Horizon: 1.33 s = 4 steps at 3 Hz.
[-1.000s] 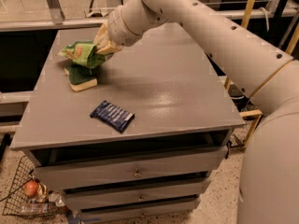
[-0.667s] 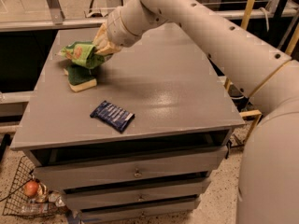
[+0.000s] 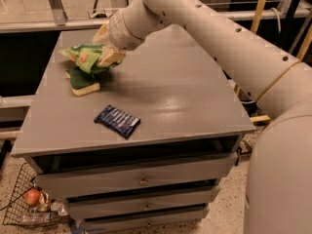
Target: Move green rice chip bag near sponge
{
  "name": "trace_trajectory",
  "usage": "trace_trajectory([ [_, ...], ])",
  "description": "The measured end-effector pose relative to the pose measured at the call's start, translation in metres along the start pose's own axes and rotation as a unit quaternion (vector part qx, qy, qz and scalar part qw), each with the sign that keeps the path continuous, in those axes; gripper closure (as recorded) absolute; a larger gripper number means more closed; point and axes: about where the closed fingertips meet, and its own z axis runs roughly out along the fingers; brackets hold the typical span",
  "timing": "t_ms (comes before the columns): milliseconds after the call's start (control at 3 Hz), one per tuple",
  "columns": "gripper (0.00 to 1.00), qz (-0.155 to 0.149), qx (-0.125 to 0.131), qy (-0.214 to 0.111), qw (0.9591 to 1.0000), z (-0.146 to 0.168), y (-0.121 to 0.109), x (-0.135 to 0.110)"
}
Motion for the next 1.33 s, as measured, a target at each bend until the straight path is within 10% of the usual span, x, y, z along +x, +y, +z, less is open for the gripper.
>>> trace_trajectory([
  [1333,0.0,0.024,0.037,0.064,0.997,-0.062,0.003,0.024],
])
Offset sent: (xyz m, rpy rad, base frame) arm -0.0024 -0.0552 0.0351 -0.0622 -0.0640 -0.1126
